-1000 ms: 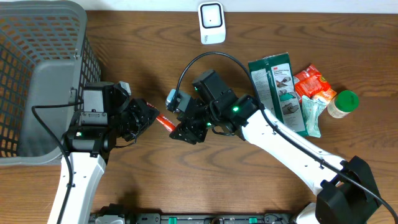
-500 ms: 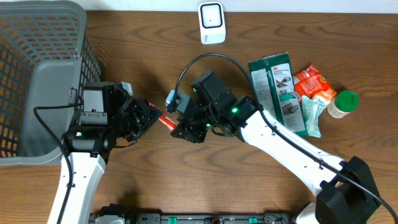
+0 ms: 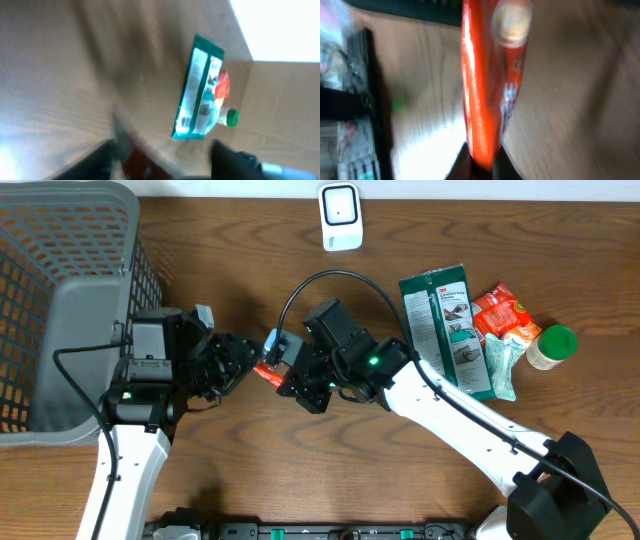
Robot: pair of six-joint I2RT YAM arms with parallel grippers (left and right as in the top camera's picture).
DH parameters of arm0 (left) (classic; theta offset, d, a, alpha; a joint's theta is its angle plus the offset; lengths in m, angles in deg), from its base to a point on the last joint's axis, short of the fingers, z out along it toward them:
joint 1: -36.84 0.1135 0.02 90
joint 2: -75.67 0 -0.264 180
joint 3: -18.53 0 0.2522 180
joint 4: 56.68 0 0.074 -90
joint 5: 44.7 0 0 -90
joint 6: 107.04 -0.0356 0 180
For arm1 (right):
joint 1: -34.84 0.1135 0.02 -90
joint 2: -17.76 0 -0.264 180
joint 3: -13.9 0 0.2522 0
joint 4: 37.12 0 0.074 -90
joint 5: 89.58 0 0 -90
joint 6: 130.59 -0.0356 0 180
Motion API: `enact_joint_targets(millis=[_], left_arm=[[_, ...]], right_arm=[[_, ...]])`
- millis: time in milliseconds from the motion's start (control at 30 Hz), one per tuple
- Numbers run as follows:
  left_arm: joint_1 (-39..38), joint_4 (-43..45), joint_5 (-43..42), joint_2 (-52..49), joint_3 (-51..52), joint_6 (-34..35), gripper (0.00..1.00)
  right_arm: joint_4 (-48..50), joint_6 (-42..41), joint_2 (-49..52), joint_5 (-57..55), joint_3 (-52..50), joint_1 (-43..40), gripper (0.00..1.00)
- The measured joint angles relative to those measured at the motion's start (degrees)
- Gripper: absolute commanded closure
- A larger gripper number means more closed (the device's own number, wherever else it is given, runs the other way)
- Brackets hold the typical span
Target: Scan the item barcode
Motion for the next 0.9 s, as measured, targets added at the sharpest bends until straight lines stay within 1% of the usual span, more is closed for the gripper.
enact_joint_targets(millis=[100,200,367,500,633,733,900], left_arm=[[0.0,5.5,-0.2,-0.1,0.1,-1.0,0.26],[0.0,8.6,-0.3,-0.1,0.1,-2.8,0.25],[0.0,9.7,1.5,-0.1,0.1,-5.1,0.27],[0.0,9.4,4.6,-0.1,0.1,-6.4,0.42],[0.0,7.8,8.1,-0.1,0.1,-6.8,0.55],[0.0,7.3,10.0,-0.1,0.1,-7.2,0.55],[0.0,6.3,11.1,-0.1,0.1,-8.1,0.55]], right_arm=[[-2.2,-0.5,0.0,5.6,0.0,-2.4,0.99],[-4.7,-0.6,0.0,12.8,-0.1,-5.6,0.99],[-12.3,0.5,0.0,28.0,-0.1,-13.9,0.99],[-18.6,3.8,0.0,37.4,-0.1,-18.6,0.99],[-23.8,9.4,0.0,46.6,-0.1,-20.7,0.99],[-24.5,12.0,0.0,51.7,-0.1,-21.1,0.99],[-27.0,13.8,0.0,55.1,-0.1,-21.1,0.99]])
